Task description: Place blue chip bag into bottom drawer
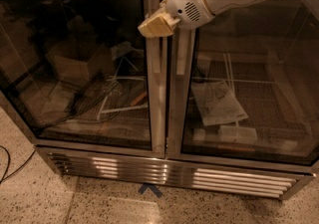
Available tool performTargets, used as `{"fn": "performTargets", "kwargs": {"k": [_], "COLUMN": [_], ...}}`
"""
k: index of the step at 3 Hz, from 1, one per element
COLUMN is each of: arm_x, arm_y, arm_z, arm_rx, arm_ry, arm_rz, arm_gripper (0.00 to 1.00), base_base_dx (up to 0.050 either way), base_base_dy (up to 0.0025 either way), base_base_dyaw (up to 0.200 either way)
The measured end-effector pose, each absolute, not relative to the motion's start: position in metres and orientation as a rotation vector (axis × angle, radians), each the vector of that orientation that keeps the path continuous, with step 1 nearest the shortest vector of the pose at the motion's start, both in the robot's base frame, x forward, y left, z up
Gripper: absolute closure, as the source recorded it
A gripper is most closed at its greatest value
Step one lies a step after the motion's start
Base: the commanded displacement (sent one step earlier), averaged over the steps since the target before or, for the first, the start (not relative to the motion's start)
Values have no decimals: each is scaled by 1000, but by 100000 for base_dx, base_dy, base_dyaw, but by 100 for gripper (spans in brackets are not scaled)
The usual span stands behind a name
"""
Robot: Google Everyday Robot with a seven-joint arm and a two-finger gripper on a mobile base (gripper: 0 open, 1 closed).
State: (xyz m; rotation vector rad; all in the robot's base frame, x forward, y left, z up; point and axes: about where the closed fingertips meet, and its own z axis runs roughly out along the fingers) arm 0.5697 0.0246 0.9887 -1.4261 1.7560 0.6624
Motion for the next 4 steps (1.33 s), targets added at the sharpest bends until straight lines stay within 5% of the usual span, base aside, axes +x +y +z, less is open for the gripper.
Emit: {"fn": "performTargets", "kwargs": {"k": [4], "arm_x": [562], "arm_y": [23], "arm_z": [989], "arm_rx": [-1467], "arm_ry": [1713], "arm_rz": [750], "arm_gripper": [100], "base_base_dx": [0], "base_base_dy": [0], "base_base_dyaw": [0]}}
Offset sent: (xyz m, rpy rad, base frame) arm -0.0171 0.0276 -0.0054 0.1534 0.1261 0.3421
